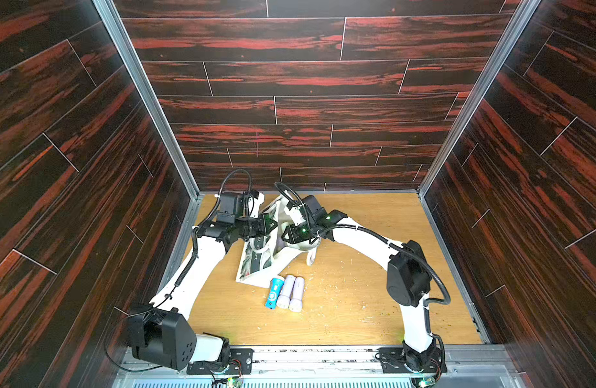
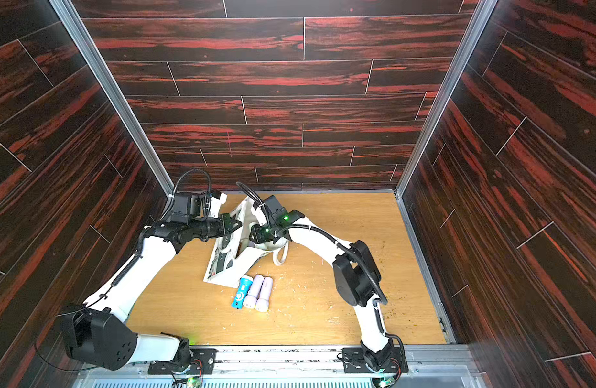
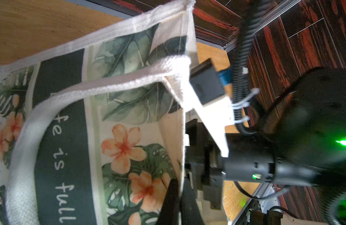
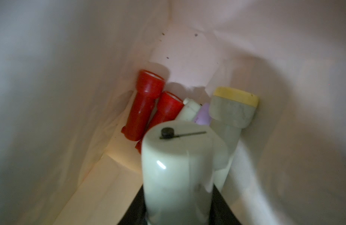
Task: Put the flashlights into the tote bags
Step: Place the flashlight in the canvas bag.
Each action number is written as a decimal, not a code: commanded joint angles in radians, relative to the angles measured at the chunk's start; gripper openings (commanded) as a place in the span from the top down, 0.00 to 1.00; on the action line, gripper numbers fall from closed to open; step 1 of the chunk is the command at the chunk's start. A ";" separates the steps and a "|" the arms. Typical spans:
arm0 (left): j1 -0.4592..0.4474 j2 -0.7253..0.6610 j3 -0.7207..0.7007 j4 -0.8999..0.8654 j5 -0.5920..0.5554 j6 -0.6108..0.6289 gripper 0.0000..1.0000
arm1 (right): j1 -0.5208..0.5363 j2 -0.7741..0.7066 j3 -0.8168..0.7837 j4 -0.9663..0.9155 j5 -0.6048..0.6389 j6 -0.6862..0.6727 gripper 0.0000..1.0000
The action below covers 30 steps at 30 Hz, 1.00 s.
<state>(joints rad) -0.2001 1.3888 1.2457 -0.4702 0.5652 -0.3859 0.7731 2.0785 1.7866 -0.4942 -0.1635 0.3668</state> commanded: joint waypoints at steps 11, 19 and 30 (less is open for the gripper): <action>0.004 0.008 0.023 0.012 0.018 0.001 1.00 | 0.002 0.117 0.066 -0.043 0.011 0.096 0.91; 0.004 0.003 0.019 0.007 0.013 0.007 1.00 | 0.003 0.136 0.071 -0.041 0.000 0.102 0.64; 0.005 0.003 0.017 0.003 0.009 0.008 1.00 | 0.003 0.115 0.056 -0.038 0.038 0.108 0.30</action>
<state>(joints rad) -0.2001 1.3926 1.2457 -0.4706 0.5659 -0.3859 0.7734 2.1620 1.8389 -0.5152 -0.1383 0.4683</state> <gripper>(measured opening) 0.074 0.693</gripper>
